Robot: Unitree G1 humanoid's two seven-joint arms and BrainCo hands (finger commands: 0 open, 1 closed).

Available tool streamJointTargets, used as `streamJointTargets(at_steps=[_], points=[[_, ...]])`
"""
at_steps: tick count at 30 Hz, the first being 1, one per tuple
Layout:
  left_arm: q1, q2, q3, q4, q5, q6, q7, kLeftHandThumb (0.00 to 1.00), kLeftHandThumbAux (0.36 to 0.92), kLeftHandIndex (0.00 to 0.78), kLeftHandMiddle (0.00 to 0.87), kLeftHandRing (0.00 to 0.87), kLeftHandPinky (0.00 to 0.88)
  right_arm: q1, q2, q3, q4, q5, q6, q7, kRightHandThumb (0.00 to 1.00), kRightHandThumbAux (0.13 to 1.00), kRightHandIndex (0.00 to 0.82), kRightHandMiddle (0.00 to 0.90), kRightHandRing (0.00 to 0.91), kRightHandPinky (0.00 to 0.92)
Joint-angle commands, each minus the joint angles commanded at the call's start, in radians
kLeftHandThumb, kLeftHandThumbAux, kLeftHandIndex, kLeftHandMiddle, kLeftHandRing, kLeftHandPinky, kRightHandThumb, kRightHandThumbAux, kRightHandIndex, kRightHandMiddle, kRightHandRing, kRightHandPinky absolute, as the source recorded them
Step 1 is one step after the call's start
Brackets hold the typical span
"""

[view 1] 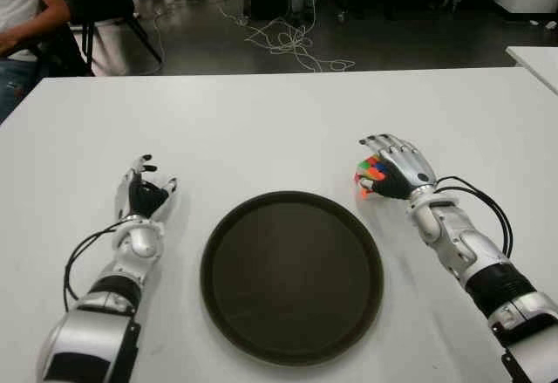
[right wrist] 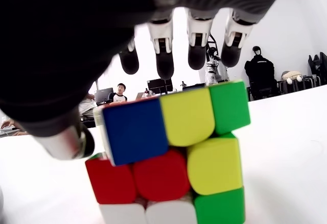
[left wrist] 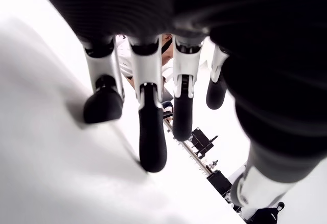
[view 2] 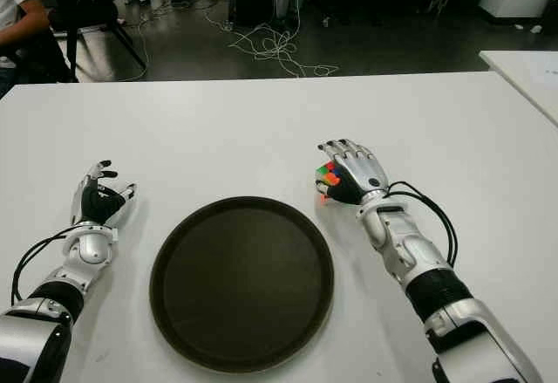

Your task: Pick up the Rubik's Cube and put it in the plate

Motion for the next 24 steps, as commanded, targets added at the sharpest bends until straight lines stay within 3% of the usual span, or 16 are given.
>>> streamJointTargets(at_steps=[14, 24], points=[[-0.001, -0.003, 0.009, 0.001, -0.011, -0.001, -0.009, 0.241, 0.752, 0.171, 0.314, 0.374, 0.405, -0.005, 0.004, -0.011, 0.013, 0.016, -0.004, 0.013, 0.441, 0.592, 0.0, 0.04, 0.034, 0.04], [-0.003, -0.005, 0.008, 0.002, -0.01, 0.003, -0.007, 0.255, 0.75, 0.188, 0.301, 0.337, 0.372, -0.011, 0.004, -0.013, 0.03, 0.016, -0.018, 0.0, 0.415, 0.593, 0.0, 0.035, 0.031, 0.033]])
